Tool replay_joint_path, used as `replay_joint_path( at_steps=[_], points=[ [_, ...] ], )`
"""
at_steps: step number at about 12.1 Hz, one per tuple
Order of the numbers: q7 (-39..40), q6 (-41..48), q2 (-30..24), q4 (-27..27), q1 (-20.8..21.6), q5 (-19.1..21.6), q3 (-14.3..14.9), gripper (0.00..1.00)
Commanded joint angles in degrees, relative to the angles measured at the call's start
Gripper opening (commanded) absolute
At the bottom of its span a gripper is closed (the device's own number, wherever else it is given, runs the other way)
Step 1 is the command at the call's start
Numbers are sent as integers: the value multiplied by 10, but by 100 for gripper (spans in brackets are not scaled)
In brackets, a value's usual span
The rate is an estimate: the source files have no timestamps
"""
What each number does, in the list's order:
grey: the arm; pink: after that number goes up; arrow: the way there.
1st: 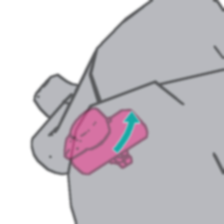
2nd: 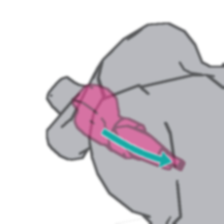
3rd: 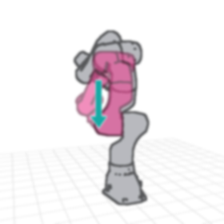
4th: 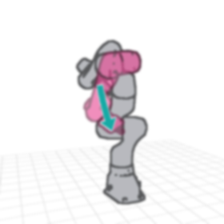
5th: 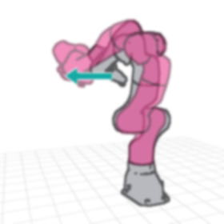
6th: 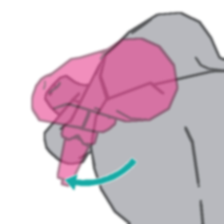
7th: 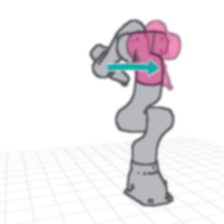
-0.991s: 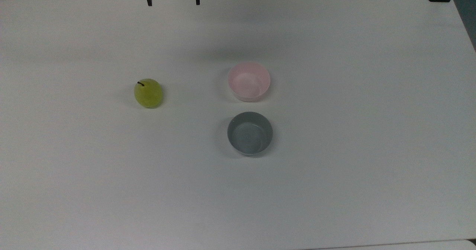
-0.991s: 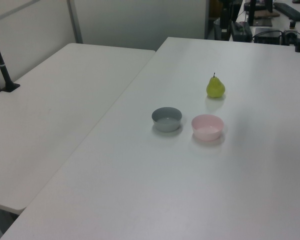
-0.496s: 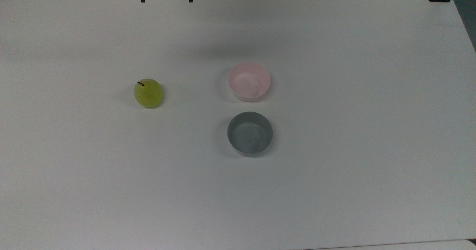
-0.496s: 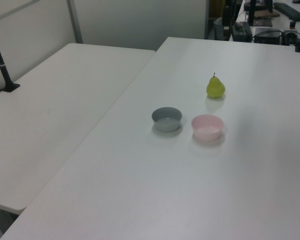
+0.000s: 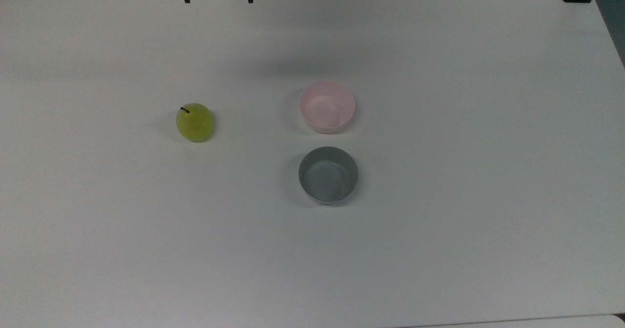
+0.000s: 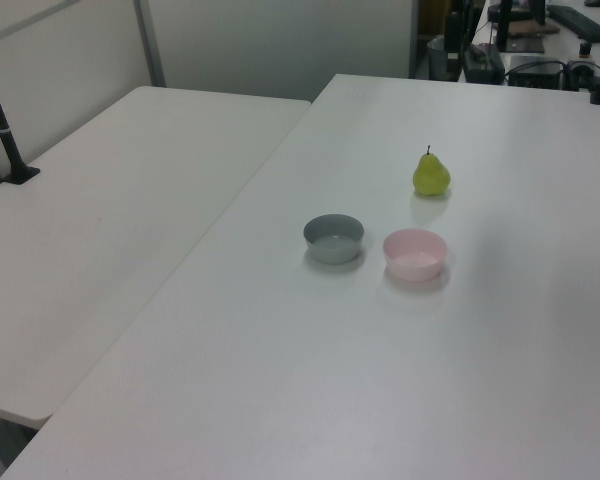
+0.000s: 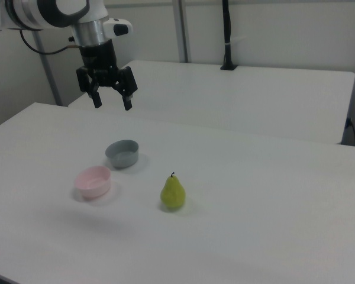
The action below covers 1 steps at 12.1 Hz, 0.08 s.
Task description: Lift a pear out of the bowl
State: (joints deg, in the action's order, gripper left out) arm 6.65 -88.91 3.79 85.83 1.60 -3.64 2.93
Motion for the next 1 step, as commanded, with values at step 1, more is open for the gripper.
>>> replay_joint_path(
  at_steps=[1],
  points=[
    [-7, -4, -16, 18, 2, 4, 2, 100]
  ],
)
